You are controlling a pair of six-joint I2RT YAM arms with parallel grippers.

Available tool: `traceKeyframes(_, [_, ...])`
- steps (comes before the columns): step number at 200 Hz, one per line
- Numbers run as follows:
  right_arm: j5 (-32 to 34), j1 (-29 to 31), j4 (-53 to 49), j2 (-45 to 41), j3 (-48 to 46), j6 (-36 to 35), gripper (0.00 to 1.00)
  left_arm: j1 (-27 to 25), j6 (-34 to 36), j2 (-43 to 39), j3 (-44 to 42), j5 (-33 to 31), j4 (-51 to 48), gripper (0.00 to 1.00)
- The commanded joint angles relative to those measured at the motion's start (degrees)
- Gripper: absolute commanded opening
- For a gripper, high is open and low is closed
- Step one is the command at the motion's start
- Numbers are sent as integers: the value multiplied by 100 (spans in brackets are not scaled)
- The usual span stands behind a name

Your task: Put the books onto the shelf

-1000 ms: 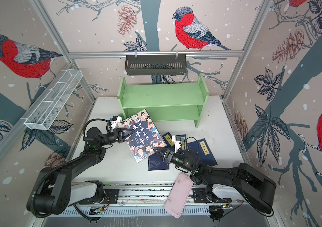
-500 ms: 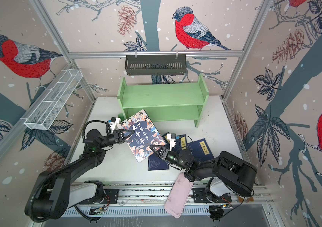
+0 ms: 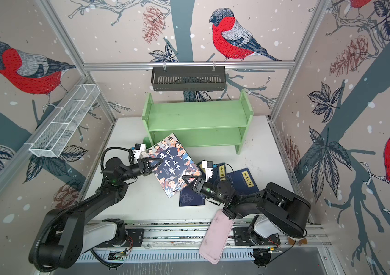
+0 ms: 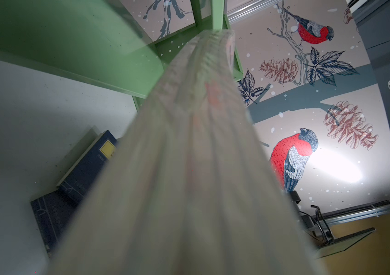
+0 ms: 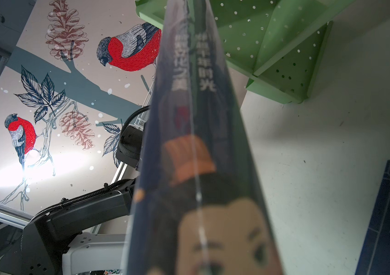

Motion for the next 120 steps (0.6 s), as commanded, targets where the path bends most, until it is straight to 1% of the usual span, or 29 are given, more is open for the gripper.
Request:
traceKeyframes(1, [-582, -232, 267, -223, 29, -209, 9, 53, 570, -141, 64, 295, -270, 61])
traceKeyframes(13, [-933, -441, 17, -467, -14, -222, 6, 131, 904, -221, 136, 458, -687, 70])
traceKeyframes(26, [-1375, -677, -484, -845, -7, -335, 5, 205, 1524, -325, 247, 603, -1321, 74])
traceKeyframes(45, [-2075, -962, -1654, -1510, 187, -741, 5, 280, 2521, -445, 483, 637, -2435, 77])
traceKeyframes(62, [-2558, -1153, -2827, -2071, 415, -1247, 4, 371, 3030, -514, 681, 691, -3057, 79])
traceKeyframes(66, [-2668, -1202, -3063, -2194, 467, -1352, 4, 396, 3148, -526, 733, 706, -3184, 82])
traceKeyframes(78, [-2958, -1340, -3688, -2472, 588, -1616, 4, 465, 3467, -554, 870, 734, -3550, 83])
traceKeyframes(90, [-3283, -1514, -4064, -2679, 666, -1737, 4, 490, 3690, -578, 954, 815, -3762, 86])
traceKeyframes(105, [-3693, -1743, -4158, -2800, 643, -1700, 4, 490, 3801, -624, 961, 918, -3829, 88])
traceKeyframes(120, [-4022, -1887, -4174, -2813, 657, -1675, 4, 490, 3833, -601, 951, 1157, -3790, 90])
